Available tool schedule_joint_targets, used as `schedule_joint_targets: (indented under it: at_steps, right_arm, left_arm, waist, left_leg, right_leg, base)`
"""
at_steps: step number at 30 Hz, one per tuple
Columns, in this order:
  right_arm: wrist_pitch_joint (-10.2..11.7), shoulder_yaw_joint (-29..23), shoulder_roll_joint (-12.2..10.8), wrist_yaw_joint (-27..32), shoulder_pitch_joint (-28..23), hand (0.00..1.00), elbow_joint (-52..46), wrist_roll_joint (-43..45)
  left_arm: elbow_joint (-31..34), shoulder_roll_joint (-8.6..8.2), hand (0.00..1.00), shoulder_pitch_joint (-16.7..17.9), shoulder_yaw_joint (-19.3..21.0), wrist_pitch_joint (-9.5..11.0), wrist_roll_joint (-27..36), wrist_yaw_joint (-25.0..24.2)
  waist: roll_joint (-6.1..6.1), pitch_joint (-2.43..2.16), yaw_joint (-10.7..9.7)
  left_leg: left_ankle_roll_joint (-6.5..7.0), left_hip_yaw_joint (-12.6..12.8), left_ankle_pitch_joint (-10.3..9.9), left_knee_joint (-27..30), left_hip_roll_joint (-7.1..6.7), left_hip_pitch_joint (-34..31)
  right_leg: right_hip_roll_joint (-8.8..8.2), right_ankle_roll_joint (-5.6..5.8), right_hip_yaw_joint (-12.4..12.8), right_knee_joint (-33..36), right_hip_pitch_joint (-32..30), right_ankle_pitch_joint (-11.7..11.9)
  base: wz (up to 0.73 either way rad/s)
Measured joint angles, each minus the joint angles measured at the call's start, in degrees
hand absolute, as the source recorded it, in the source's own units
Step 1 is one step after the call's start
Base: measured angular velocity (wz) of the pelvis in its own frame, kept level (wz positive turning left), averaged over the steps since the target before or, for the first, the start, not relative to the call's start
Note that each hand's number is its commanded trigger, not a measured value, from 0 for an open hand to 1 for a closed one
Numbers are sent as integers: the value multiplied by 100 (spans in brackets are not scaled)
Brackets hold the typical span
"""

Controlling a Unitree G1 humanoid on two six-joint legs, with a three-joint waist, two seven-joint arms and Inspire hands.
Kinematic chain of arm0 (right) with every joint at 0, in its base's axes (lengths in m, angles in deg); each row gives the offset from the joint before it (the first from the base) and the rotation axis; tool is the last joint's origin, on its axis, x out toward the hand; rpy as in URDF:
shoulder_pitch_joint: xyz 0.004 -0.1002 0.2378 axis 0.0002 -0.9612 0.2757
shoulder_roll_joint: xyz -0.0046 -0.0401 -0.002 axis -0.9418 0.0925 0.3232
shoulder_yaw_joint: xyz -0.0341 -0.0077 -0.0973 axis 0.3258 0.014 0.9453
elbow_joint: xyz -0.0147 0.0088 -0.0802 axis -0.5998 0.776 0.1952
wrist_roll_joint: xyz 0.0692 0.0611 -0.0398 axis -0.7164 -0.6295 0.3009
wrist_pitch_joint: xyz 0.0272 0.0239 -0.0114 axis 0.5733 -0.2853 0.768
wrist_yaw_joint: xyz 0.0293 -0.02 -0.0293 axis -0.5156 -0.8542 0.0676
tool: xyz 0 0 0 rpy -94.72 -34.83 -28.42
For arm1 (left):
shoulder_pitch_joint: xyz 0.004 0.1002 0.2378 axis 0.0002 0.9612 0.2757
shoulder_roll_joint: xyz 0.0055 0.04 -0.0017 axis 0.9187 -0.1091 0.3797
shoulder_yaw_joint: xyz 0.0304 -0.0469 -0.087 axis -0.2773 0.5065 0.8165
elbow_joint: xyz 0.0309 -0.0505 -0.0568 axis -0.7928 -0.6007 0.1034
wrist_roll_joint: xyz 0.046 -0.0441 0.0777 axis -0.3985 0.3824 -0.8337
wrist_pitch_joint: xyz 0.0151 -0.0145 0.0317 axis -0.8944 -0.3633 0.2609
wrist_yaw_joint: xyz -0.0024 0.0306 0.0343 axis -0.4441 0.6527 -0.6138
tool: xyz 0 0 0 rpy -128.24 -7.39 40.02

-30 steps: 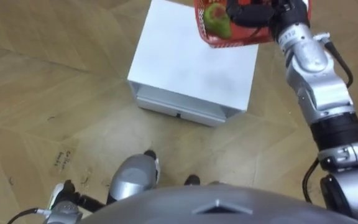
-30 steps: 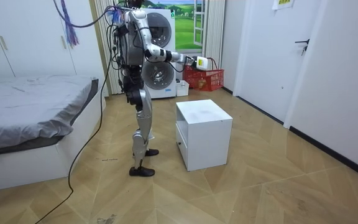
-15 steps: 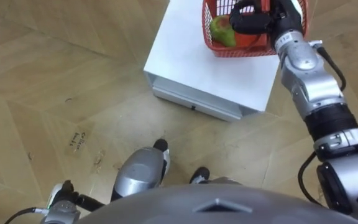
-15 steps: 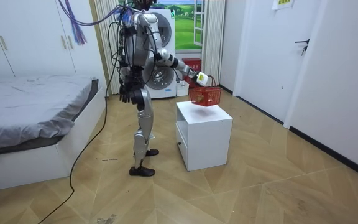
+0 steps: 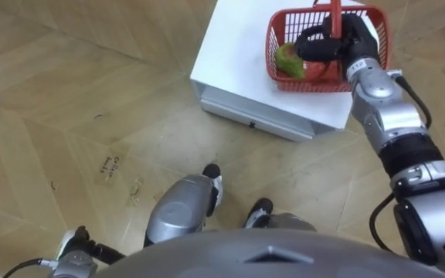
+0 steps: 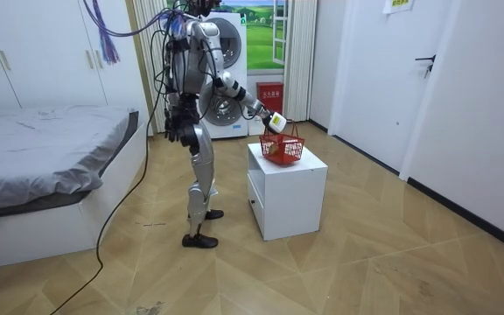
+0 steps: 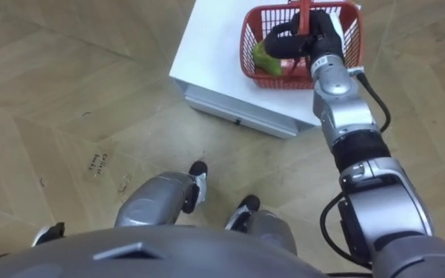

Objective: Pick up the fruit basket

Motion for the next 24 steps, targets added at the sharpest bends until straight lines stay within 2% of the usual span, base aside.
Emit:
schedule_joint_targets:
  at_steps: [2,9,14,24]
  right_arm:
    - [0,0,-3,-42,0,0,42,-56]
    - [1,11,-6,-44,-1,0,80,-339]
    - [2,11,-25,-59,-1,0,233,-341]
    - [3,9,-35,-104,-6,0,255,-312]
  left_arm:
    - [-2,-2,0,0,0,13,2,4]
    - [-1,-2,0,0,-1,13,-1,3]
    - [-1,-2,0,-1,-1,19,0,4]
    - [-8,-20,0,-2,-8,36,0,-14]
  waist:
    - [7,-4,1]
    - [1,-7,1]
    - [-38,-33,1]
    - [-72,-30,-33]
  left_leg:
    - [9,26,-7,15,-3,-9]
    - [43,87,-24,30,-41,8]
    - [63,92,-35,42,-67,28]
    - [76,109,-44,33,-74,33]
  right_leg:
    - [-52,14,15,58,-34,-17]
    - [-70,64,109,136,-75,-50]
    - [-92,85,124,151,-72,-62]
    - [-106,99,145,178,-53,-72]
  base:
    - [-6]
    - [-3]
    - [0]
    - [0]
